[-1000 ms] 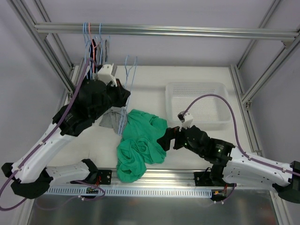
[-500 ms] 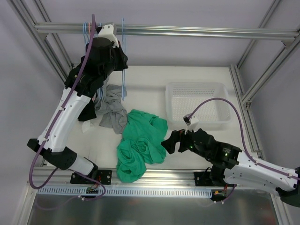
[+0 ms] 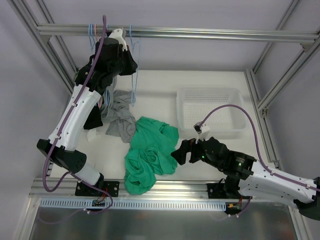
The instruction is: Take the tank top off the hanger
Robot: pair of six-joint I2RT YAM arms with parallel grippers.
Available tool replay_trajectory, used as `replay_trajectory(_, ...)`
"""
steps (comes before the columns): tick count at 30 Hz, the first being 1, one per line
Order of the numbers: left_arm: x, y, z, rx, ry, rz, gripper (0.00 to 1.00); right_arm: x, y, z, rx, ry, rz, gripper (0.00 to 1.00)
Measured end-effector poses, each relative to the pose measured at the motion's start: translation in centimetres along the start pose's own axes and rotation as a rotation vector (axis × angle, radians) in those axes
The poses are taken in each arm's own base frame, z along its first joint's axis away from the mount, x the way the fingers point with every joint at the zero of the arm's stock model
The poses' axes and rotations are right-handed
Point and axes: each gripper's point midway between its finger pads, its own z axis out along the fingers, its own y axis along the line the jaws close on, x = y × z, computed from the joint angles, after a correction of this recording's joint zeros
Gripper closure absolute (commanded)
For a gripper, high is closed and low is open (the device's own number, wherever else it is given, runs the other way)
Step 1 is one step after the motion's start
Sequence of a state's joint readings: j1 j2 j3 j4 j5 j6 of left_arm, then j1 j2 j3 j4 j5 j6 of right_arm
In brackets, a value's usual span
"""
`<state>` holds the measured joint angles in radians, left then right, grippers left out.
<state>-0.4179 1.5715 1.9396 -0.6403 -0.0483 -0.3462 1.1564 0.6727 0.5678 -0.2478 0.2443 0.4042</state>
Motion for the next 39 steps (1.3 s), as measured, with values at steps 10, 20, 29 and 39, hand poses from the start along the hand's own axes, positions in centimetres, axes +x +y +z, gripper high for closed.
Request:
replay_trajectory(10,-0.3,-0.3,-2.7,0.024,-0.029,-0.043,0.24,2.1,-0.2,1.7,0.027,0.115,-0.072,0.01)
replay_trajectory(20,-1.3,-2.4,-17.5,0.239,-0.209,-0.048,0.01,-0.9,3.5,5.6,-0.001,0.182,-0.301,0.0)
replay_trajectory(29,9.8,2.5,-26.2,0.278,-0.319,-0.045,0.01,1.8,2.7,11.2,-0.002,0.326,-0.668,0.0)
replay_trajectory(39,21.0,7.6,-20.8,0.152,-0.136,-0.038,0.01,6.1,0.3,16.9,-0.045,0.413,-0.925,0.01)
